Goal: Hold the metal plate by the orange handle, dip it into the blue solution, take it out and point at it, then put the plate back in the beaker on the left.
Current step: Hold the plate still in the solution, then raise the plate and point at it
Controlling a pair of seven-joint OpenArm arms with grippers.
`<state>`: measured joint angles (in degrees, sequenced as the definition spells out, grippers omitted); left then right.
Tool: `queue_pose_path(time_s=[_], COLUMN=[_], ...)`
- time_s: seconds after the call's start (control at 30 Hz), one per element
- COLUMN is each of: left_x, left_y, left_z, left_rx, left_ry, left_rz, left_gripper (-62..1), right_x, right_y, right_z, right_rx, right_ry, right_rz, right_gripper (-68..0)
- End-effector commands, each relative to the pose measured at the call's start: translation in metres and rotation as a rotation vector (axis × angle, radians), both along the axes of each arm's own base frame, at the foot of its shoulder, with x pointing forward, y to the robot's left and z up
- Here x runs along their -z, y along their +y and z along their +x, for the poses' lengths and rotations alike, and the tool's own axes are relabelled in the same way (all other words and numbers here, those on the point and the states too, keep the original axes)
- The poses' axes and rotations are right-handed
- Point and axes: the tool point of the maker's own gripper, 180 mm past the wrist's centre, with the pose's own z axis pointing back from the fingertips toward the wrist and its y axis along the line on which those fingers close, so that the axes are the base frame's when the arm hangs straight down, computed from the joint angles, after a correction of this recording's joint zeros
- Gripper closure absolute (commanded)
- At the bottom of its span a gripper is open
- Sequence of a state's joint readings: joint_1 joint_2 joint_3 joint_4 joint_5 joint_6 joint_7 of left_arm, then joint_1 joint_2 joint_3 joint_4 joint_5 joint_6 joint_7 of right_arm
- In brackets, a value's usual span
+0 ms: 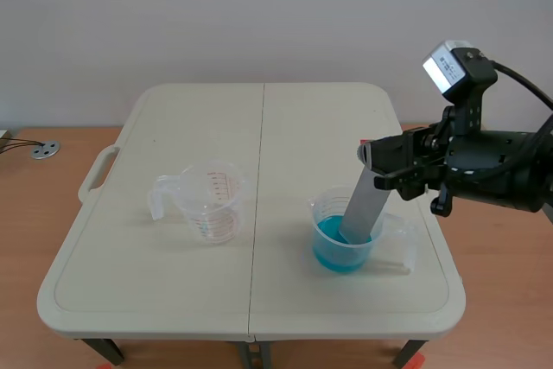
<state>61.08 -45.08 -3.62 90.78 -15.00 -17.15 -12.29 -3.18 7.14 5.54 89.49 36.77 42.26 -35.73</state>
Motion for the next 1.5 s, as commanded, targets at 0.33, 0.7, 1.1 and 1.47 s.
queue_pose_path(time_s=[0.33, 0.7, 1.1, 1.47], left_x=[-0.004, -0.004, -0.004, -0.006], left_y=[-0.007, -0.007, -0.007, -0.010], left_z=[0.001, 0.001, 0.001, 0.010], left_rx=[0.000, 0.000, 0.001, 0.021], left_ry=[-0.009, -0.009, -0.009, -0.020], left_rz=[-0.028, -0.028, -0.029, -0.039], left_gripper=[-2.7, -2.7, -2.7, -2.7], right_x=[-0.029, -0.071, -0.111, -0.147], right_y=[0.007, 0.018, 0.020, 0.023], right_z=[0.000, -0.007, -0.013, -0.022], right_rx=[-0.037, -0.097, -0.119, -0.132], right_ry=[-0.067, -0.152, -0.265, -0.374], right_rz=[-0.008, -0.005, -0.012, 0.003], right_gripper=[-1.1, -1.1, -1.1, -1.1])
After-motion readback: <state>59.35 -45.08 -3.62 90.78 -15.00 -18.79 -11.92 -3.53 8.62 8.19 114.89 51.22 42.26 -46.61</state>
